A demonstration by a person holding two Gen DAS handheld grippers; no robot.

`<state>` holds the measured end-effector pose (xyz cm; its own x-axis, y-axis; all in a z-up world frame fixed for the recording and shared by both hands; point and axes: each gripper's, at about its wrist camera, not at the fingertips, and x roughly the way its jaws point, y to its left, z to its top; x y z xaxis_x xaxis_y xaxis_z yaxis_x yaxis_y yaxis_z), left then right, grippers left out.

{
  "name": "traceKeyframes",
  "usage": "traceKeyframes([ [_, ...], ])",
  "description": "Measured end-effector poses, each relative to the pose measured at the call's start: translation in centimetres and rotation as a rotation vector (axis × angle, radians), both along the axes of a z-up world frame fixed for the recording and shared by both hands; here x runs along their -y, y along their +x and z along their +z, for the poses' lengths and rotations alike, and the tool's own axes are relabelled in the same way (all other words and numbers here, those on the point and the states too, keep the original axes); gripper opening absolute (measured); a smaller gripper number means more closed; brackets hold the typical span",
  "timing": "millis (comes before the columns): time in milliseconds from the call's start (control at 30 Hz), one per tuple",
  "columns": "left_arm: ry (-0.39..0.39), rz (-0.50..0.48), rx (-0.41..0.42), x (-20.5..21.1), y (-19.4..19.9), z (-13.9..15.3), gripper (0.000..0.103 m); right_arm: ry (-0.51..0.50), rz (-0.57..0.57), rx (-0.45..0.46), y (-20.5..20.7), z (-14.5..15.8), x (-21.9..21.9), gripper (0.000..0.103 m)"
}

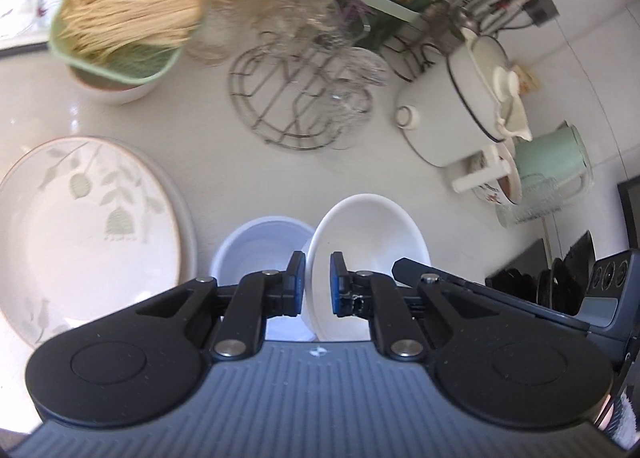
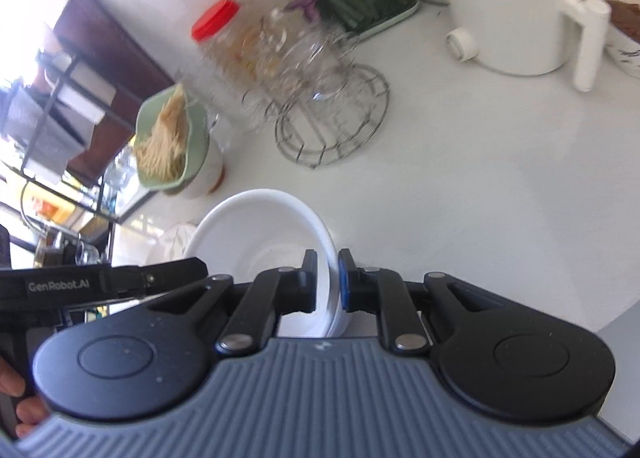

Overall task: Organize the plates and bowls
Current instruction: 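Lift the white bowl with both grippers and carry it to the translucent bowls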

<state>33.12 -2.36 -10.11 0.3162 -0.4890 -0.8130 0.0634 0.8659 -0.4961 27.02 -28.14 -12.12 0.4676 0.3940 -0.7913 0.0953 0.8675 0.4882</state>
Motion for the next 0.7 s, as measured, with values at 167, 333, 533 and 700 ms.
traceKeyframes([
  [167,-0.006,0.034,-0.013,-1.6,-0.8,-0.9,0.013,0.005,0.017,-0.004,0.1,-0.6,-1.3,0.015],
  [333,-0.012,0.070,-0.037,-2.6,-1.2,-2.5,0.013,-0.032,0.061,-0.001,0.3,-1.5,-2.7,0.015],
  [533,0.003,0.106,-0.064,-2.8,-0.6,-4.7,0.013,-0.053,0.068,-0.018,1.2,-2.7,-3.6,0.015],
  [700,0.046,0.101,-0.056,-2.8,-0.1,-5.7,0.013,-0.082,0.107,-0.040,1.6,-3.6,-4.1,0.015],
])
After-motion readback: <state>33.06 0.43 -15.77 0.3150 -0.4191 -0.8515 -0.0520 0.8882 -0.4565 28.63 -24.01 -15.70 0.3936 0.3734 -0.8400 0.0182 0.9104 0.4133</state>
